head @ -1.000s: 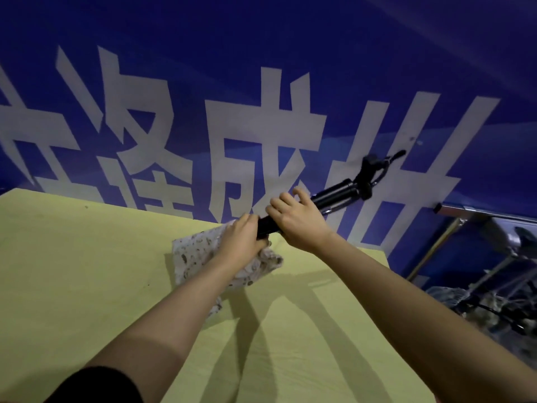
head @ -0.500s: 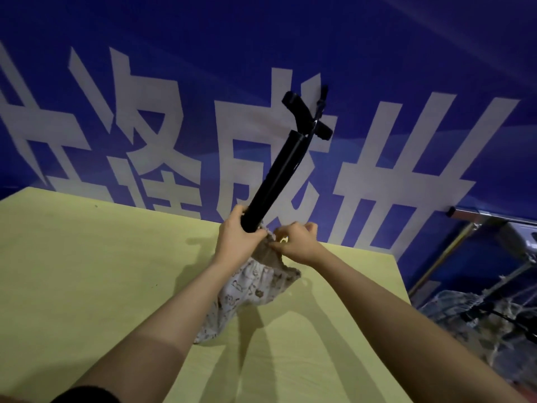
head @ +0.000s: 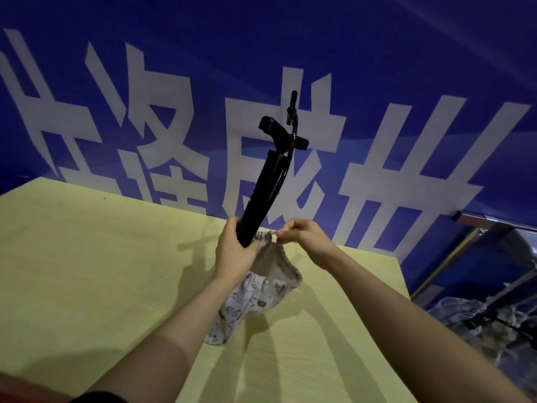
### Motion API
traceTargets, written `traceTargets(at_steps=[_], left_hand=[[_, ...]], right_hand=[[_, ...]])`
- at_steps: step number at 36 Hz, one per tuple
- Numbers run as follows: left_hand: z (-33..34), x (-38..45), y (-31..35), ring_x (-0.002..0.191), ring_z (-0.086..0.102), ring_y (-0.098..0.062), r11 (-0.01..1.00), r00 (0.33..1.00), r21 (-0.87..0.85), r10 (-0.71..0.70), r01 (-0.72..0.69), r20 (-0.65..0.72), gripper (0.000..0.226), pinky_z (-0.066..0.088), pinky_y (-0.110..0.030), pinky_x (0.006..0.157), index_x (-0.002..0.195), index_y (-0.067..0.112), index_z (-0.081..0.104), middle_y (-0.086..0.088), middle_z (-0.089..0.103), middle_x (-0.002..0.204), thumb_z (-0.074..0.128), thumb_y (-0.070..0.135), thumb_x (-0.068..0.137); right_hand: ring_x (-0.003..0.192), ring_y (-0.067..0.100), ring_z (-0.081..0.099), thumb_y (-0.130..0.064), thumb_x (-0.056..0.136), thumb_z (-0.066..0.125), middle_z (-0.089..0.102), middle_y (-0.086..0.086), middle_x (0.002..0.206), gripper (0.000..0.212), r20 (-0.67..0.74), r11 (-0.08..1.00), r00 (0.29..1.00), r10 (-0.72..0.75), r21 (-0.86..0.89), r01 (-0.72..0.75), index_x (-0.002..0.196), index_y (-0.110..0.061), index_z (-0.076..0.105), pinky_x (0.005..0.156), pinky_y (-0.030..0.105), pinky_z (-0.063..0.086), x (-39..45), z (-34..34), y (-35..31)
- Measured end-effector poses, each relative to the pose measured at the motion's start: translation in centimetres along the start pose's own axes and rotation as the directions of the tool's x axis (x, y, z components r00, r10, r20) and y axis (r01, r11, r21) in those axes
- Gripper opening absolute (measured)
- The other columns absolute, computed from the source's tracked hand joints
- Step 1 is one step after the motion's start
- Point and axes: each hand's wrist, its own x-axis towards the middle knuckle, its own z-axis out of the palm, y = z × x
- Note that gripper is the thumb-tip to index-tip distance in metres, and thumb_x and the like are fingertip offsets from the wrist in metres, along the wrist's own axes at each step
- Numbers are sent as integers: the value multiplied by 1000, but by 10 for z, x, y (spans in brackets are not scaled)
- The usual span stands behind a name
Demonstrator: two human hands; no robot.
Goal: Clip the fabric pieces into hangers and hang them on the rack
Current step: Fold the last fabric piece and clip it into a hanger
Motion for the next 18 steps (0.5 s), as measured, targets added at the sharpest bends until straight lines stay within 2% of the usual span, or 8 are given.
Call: traceTargets(at_steps=[4,7,10,13,16,18], left_hand=[[4,-2,-6,97,58,-17,997,999,79,18,-16,-30,32,51,-45,85,104,24,43,3,59,104,67,32,84],[7,-4,-9,100,55,-23,990,999,144,16,-10,-38,32,48,-50,86,105,23,41,1,56,105,62,38,86],[11,-6,-11,99,53,-29,982,1000,188,-4,8,-19,31,46,-52,85,104,24,37,-2,54,106,59,38,88],[16,-6,-11,106,50,-31,971,1000,238,-19,22,-13,34,43,-52,88,113,21,37,-5,52,113,60,26,89],[19,-7,-7,115,44,-33,937,998,348,-25,41,-50,39,37,-49,93,124,14,39,-8,47,124,58,17,90],[18,-6,-5,117,43,-32,904,999,427,2,21,-53,41,36,-47,94,126,14,37,-9,46,127,57,16,90]], right_hand=[[61,16,60,-3,90,58,61,5,66,13,-10,954,999,-37,296,38,78,-7,57,66,23,53,0,-9,-9],[52,12,52,-3,92,55,56,4,67,5,1,921,998,-67,384,61,95,-5,59,59,23,51,-3,-15,-19],[59,8,49,-11,89,62,48,-1,70,35,24,984,994,-108,148,104,124,-10,54,67,26,46,-6,-13,-29],[71,9,54,-25,86,67,53,1,73,50,40,990,989,-144,3,144,132,-18,49,69,23,42,-9,-3,-42],[87,11,61,-29,84,70,67,6,101,43,-23,981,981,-193,-29,192,124,-19,57,66,17,44,-8,9,-49],[82,4,63,-24,85,69,68,-1,98,37,-119,974,967,-224,8,227,119,-13,60,62,10,45,-6,14,-51]])
